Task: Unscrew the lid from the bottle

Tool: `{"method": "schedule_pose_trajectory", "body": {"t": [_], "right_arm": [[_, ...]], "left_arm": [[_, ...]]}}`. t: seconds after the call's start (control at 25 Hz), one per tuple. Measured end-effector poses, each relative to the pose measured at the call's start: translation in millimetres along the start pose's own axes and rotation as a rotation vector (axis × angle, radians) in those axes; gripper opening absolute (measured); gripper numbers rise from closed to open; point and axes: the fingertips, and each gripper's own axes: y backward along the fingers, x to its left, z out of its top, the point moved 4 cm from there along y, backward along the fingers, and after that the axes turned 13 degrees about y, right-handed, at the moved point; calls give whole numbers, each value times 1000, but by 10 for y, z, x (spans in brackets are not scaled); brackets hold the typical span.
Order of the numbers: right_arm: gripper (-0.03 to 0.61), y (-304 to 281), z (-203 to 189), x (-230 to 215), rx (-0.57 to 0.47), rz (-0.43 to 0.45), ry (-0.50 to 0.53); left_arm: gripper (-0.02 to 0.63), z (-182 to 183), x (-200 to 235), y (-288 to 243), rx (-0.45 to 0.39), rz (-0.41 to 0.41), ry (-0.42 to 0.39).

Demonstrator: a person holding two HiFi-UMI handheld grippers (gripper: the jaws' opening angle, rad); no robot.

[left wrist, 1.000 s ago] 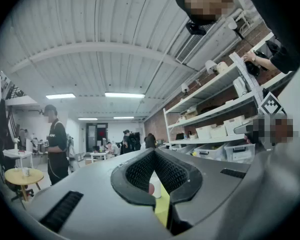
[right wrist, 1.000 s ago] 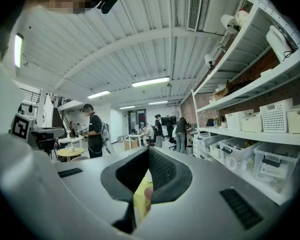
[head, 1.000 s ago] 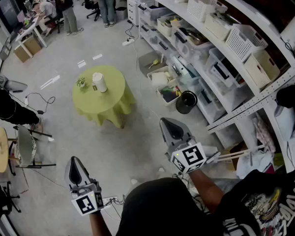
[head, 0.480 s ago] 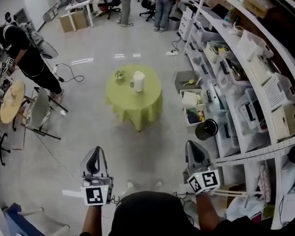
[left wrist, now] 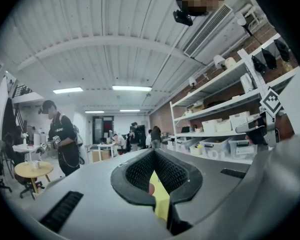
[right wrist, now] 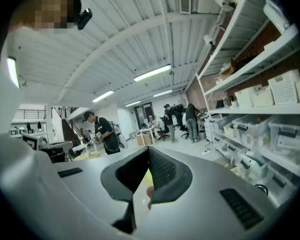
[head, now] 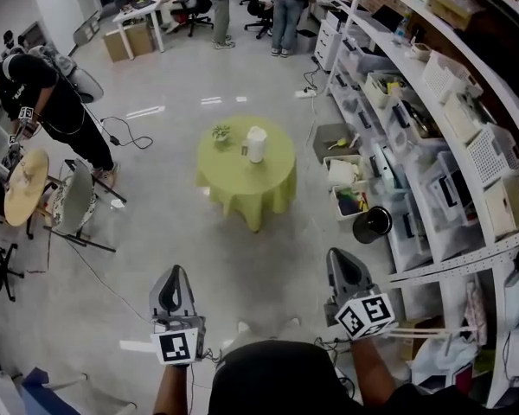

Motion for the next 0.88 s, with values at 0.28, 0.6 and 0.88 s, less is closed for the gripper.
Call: {"method": "schedule_pose_trajectory", "body": {"t": [0.28,0.6,0.88], "right_arm": [[0,-48,-100,220,35,-25,-36],[0,-619,59,-255,-14,-60,97],[0,-1165,196,-811,-46,-1,141]], "left_arm": [[15,-20,155,-152,24,-71,2],[15,-28,231,-801,26,-42,3],[15,60,-75,-1548,0,-16,7]]}}
